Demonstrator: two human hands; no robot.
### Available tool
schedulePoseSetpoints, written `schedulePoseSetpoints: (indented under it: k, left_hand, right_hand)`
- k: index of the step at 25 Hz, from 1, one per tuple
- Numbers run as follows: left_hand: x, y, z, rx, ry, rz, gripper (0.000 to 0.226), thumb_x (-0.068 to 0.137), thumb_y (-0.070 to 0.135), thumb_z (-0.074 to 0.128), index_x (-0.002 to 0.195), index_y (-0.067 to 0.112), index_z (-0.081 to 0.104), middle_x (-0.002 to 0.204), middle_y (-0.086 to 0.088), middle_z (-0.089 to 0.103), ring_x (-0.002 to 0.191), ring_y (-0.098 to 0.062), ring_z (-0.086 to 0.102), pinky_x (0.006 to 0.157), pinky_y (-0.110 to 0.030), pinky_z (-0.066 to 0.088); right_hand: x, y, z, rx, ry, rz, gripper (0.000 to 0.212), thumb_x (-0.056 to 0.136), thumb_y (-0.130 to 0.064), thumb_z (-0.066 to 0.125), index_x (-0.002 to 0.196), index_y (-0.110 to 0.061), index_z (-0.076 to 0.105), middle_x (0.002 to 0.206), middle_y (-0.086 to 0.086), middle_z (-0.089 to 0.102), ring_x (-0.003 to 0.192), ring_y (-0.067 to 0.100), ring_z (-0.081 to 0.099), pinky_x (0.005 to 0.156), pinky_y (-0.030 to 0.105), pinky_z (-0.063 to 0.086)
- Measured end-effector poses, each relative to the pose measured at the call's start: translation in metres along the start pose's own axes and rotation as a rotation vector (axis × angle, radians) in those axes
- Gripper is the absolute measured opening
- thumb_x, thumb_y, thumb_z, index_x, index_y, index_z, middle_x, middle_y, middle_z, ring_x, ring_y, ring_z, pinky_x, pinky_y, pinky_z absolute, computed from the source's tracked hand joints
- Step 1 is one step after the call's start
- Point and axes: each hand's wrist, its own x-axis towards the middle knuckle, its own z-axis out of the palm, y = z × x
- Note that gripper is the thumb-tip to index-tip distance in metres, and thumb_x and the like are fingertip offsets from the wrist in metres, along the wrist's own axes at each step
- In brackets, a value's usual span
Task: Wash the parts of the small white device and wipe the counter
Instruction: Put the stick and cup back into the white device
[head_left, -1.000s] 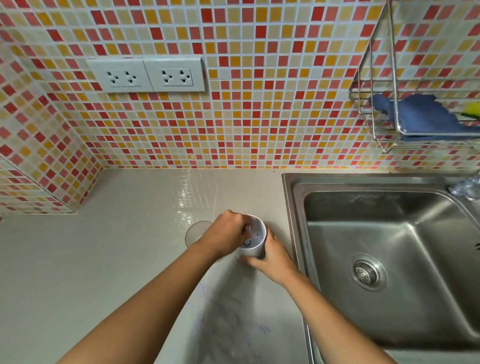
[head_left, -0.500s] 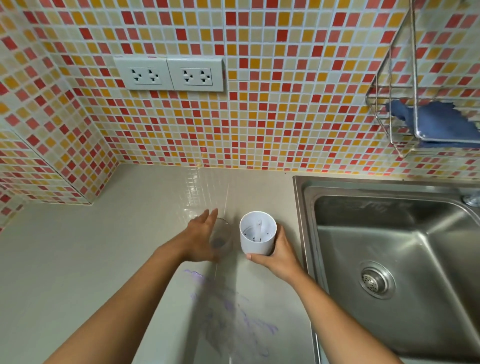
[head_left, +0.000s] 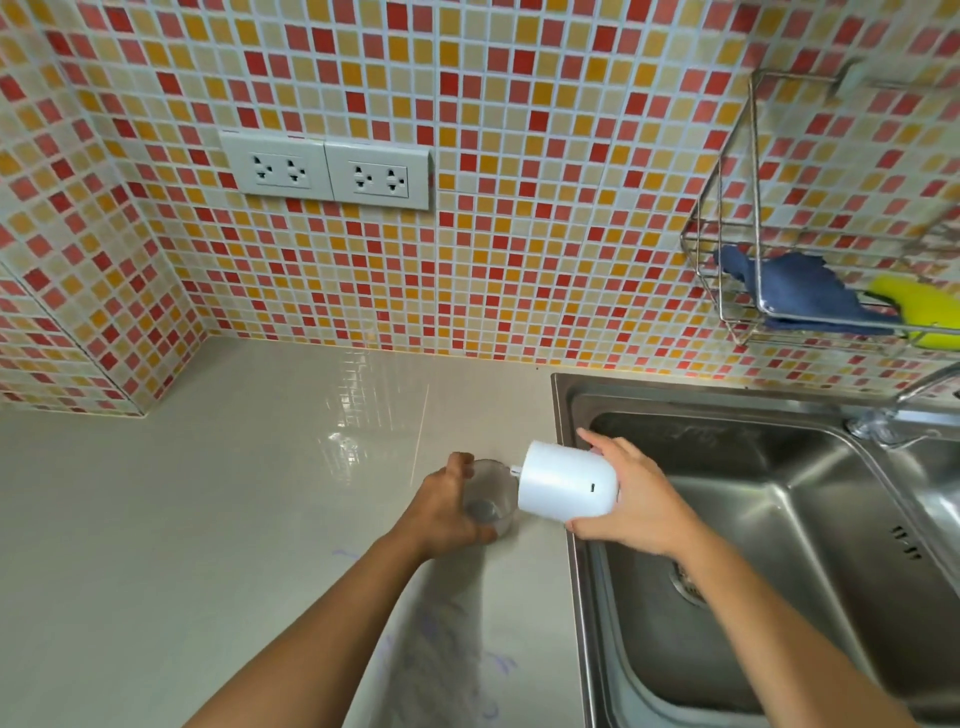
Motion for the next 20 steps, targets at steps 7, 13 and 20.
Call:
schedulePoseSetpoints:
  k: [7, 13, 20]
  left_hand:
    - [-0.003, 0.000, 0.001, -0.042, 0.049, 0.001, 0.082, 0.062, 0.029, 0.082, 0.130, 0.019, 0.039, 0.122, -0.001, 0.059, 0.108, -0.022, 0.057, 0.078, -0.020, 0.043]
    - [-0.005, -0.005, 0.003, -0.070, 0.081, -0.024, 0.076, 0.056, 0.041, 0.082, 0.120, 0.021, 0.046, 0.113, 0.002, 0.062, 0.100, -0.023, 0.059, 0.073, -0.025, 0.045]
    - [0.000, -0.012, 0.000, -0.084, 0.058, 0.007, 0.081, 0.054, 0.045, 0.084, 0.122, 0.025, 0.044, 0.114, 0.005, 0.061, 0.100, -0.019, 0.058, 0.075, -0.025, 0.046]
  right_hand:
    - [0.013, -0.054, 0.007, -0.179, -0.049, -0.148, 0.082, 0.061, -0.049, 0.076, 0.131, -0.038, 0.035, 0.128, -0.011, 0.043, 0.111, 0.014, 0.043, 0.086, 0.028, 0.043]
    - [0.032, -0.079, 0.009, -0.146, -0.221, -0.130, 0.096, 0.062, -0.040, 0.080, 0.142, -0.032, 0.027, 0.140, -0.007, 0.032, 0.125, 0.018, 0.037, 0.102, 0.034, 0.039]
    - [0.032, -0.062, -0.001, 0.022, -0.255, -0.157, 0.083, 0.055, -0.039, 0.087, 0.124, -0.033, 0.043, 0.123, -0.011, 0.051, 0.112, 0.011, 0.051, 0.095, 0.031, 0.045]
